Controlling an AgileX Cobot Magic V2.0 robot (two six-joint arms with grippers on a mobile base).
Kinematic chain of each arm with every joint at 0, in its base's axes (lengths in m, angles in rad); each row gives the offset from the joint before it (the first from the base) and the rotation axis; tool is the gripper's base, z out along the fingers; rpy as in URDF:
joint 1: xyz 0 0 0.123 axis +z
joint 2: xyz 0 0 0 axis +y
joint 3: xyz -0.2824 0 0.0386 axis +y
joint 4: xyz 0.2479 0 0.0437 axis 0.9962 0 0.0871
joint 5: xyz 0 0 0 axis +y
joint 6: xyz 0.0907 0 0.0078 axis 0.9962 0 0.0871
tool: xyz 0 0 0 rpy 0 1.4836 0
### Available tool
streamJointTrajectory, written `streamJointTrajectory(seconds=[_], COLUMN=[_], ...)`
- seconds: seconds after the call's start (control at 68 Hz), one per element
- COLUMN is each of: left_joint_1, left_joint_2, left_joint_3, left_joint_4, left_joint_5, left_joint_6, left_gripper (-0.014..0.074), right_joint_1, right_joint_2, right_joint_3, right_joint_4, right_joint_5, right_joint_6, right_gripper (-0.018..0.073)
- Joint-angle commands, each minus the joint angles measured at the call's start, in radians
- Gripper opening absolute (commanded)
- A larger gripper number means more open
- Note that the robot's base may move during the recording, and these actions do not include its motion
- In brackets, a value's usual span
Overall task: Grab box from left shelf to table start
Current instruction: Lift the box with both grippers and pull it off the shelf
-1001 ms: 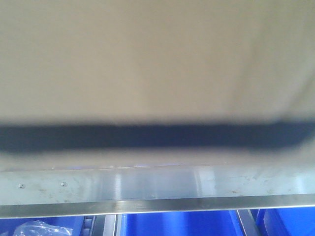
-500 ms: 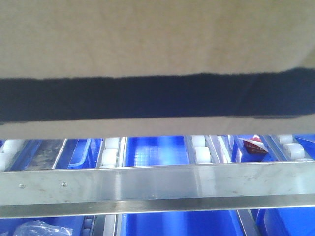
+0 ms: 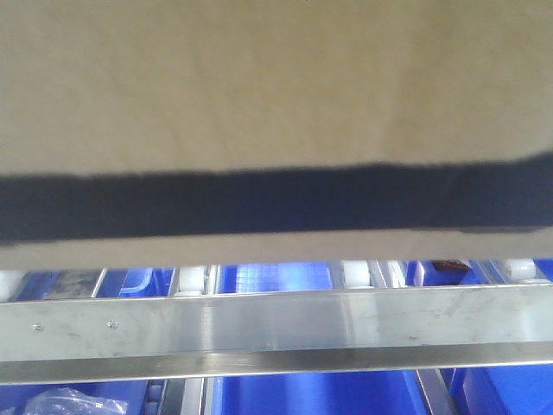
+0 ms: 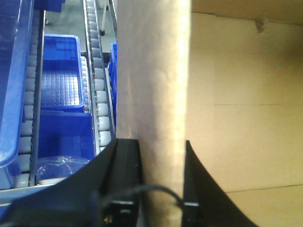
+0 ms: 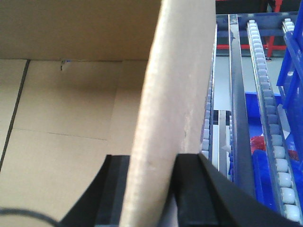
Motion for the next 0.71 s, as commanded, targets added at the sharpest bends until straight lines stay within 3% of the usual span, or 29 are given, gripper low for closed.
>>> streamJointTrajectory(seconds=[0.0, 0.692], left_joint_1=[-0.009, -0.009], left_joint_2=[-0.008, -0.008], left_joint_3=[-0.030, 0.118], left_joint_4=[0.009, -0.001], left_joint_5=[-0.171, -0.198], left_joint_6=[-0.022, -0.022], left_gripper=[-0.0099, -0.0099], right_joint_1=[-0.005, -0.005], right_joint_2=[0.021, 0.021], right_joint_3=[-0.027, -0.027], right_joint_4=[-0.090, -0.090], right_joint_5=[-0.149, -0.149], right_joint_6=[-0.014, -0.014], right_gripper=[0.0060, 0.0060])
